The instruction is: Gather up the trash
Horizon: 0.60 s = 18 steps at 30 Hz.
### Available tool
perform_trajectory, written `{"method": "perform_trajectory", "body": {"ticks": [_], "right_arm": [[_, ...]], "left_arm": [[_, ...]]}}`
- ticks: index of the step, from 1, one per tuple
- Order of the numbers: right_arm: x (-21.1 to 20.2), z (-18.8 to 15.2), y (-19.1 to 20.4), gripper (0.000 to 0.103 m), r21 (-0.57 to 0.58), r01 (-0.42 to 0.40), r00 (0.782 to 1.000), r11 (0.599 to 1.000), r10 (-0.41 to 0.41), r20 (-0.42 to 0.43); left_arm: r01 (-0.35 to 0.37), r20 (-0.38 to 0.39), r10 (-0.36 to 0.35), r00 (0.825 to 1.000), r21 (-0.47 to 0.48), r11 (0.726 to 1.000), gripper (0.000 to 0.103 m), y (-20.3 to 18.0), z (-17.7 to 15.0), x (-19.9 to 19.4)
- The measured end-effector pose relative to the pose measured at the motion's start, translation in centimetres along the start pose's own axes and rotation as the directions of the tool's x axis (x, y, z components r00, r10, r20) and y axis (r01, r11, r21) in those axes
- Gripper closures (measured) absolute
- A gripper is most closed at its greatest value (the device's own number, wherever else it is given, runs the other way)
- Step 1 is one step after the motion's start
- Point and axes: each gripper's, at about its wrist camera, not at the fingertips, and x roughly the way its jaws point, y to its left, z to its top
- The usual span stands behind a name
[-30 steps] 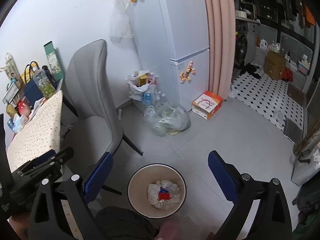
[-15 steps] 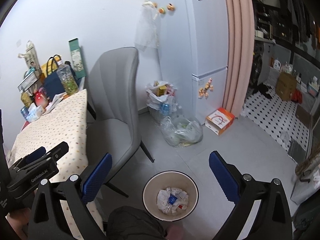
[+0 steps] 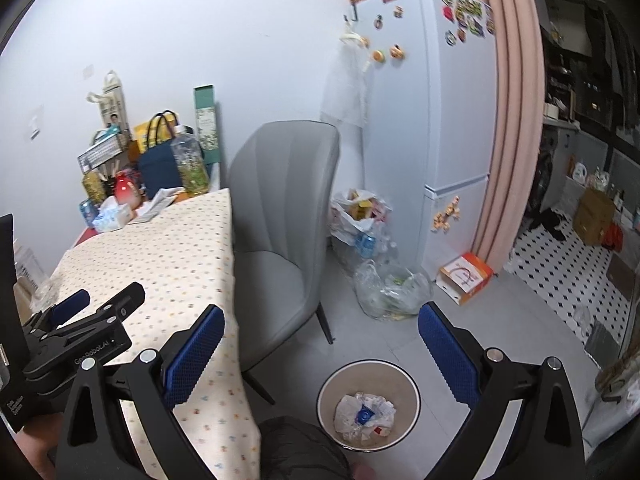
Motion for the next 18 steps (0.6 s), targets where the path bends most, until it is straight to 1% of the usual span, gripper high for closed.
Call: {"method": "perform_trajectory", "body": {"ticks": [7,14,18], "right_arm": [[-2.0,-0.1,2.7,0.008,-0.039,-0.034,0.999,0.999,0.035,0.029],[-3.6,-0.5,5.2,0.008,-0.073,-0.071,0.996,0.995,0.075,0.054],[-4.2,-0.8,6.6,0.008,-0.088,-0.096,0.993,0.991,0.102,0.058]], "left_arm": [[-0.046,0.033,0.047,0.998,-0.027,0.999,0.006,2.7,-0.1,-2.6],[-0.107,0.071,0.111,0.991,-0.057,0.993,0.006,5.4,-0.6,-5.5],[-0.133,0.08,0.139,0.987,-0.071,0.989,0.006,6.9,-1.0,-6.6]]}}
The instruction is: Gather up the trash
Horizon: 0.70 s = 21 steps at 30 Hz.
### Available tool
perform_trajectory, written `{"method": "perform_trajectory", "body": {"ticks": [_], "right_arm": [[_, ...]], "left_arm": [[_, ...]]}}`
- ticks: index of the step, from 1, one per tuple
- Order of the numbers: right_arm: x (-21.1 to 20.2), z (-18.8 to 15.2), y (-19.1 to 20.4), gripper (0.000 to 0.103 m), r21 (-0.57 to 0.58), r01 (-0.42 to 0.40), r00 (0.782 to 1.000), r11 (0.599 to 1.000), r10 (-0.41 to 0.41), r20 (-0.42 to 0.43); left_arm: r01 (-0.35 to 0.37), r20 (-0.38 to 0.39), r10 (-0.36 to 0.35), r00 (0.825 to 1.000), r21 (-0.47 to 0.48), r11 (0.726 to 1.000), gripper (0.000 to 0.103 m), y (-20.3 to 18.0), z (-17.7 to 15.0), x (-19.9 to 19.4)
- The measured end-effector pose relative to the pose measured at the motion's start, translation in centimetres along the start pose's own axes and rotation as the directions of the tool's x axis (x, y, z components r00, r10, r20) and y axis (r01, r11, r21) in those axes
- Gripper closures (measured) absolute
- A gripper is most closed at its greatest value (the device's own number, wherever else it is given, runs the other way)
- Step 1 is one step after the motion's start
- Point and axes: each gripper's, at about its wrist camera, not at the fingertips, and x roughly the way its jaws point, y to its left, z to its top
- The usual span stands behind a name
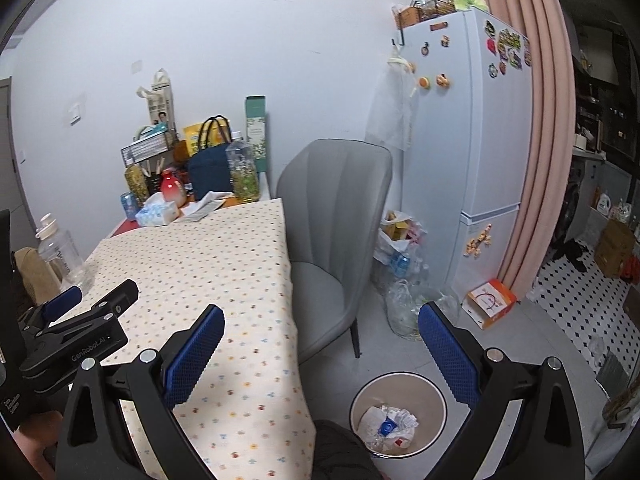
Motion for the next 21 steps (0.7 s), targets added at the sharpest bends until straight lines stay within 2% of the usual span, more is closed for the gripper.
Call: {"method": "perform_trajectory", "body": {"ticks": [11,21], "right_arm": [[-0.1,-0.2,2.6,0.008,-0.032,-0.037,0.999,0.999,0.037,0.007],[0.2,-0.5,3.5,0.008,-0.045,-0.06,0.998,0.997,0.06,0.001]], "left_arm": [[-0.062,0.021,0.062,0.998,-0.03,0.998,0.006,3.3,-0.5,-1.6],[-0.086,0.021,0.087,0.996,-0.042,0.995,0.006,4.3,-0.6,-2.1]]}}
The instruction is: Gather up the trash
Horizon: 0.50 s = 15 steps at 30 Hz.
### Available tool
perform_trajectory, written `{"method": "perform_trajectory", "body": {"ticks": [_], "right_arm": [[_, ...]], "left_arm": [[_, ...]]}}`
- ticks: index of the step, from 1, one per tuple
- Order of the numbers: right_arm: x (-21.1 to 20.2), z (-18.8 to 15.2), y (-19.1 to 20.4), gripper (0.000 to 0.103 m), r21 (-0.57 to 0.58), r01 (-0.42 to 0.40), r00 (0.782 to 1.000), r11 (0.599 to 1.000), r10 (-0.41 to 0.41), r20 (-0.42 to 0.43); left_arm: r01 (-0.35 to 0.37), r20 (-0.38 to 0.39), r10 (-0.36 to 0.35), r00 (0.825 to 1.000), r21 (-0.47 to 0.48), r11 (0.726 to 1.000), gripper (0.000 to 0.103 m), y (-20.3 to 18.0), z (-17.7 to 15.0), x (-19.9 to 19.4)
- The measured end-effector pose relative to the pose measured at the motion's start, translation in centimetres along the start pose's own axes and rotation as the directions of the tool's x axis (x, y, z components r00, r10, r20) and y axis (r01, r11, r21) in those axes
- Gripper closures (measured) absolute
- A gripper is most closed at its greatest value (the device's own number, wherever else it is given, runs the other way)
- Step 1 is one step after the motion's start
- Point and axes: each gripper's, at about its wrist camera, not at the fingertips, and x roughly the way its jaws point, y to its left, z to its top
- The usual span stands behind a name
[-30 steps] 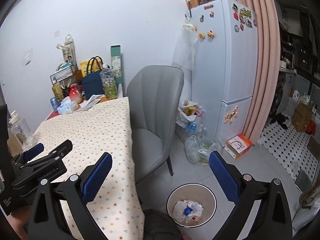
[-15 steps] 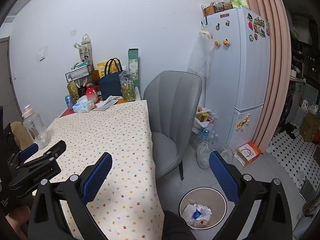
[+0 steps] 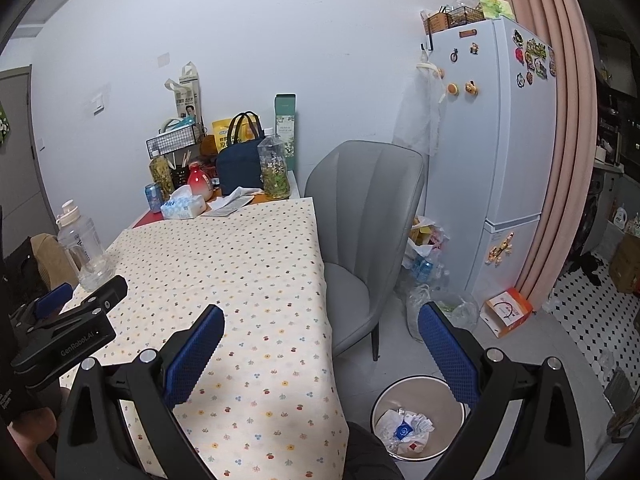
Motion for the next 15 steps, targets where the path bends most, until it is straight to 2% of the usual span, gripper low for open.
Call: {"method": "perform_trajectory", "body": {"ticks": [15], "right_arm": [[0.4,-0.4,-0.8,0.008,0.003,0.013,1.0,1.0,-0.013,-0.005]], "left_arm": [[0.008,-0.013,-0.008,1.0,0.022,1.0,0.006,-1.1,-0.3,0.3]]}}
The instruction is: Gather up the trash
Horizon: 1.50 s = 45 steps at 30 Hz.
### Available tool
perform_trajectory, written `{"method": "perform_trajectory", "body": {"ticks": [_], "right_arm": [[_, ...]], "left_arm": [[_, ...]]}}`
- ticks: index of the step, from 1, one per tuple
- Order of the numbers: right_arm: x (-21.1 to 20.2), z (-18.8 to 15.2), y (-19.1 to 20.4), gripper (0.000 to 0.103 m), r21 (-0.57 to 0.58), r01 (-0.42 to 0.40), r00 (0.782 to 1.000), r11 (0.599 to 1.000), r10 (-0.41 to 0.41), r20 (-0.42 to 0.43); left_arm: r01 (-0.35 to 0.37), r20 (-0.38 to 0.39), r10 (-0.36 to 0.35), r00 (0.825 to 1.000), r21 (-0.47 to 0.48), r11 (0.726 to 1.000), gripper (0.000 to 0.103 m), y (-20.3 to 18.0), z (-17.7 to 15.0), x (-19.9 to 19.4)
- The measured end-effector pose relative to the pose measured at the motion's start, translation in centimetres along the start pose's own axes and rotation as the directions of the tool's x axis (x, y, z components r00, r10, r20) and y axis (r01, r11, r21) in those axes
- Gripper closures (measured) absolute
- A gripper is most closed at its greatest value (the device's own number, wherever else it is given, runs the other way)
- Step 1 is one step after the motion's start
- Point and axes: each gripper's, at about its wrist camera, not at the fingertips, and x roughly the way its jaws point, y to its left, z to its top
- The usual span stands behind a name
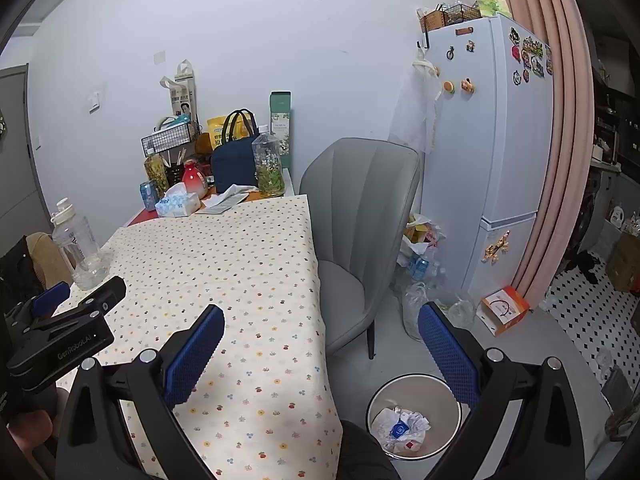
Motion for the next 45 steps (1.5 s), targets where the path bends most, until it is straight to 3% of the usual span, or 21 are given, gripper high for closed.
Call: {"method": "perform_trajectory", "body": {"ticks": [45], "right_arm": [[0.4,-0.29,-0.35,0.008,-0.006,0.014,1.0,1.0,-0.014,-0.002]], "left_arm": [[0.01,-0.006,-0.01,1.0,0.0,1.0,0.006,-0.31,-0.16,-0.08]]}}
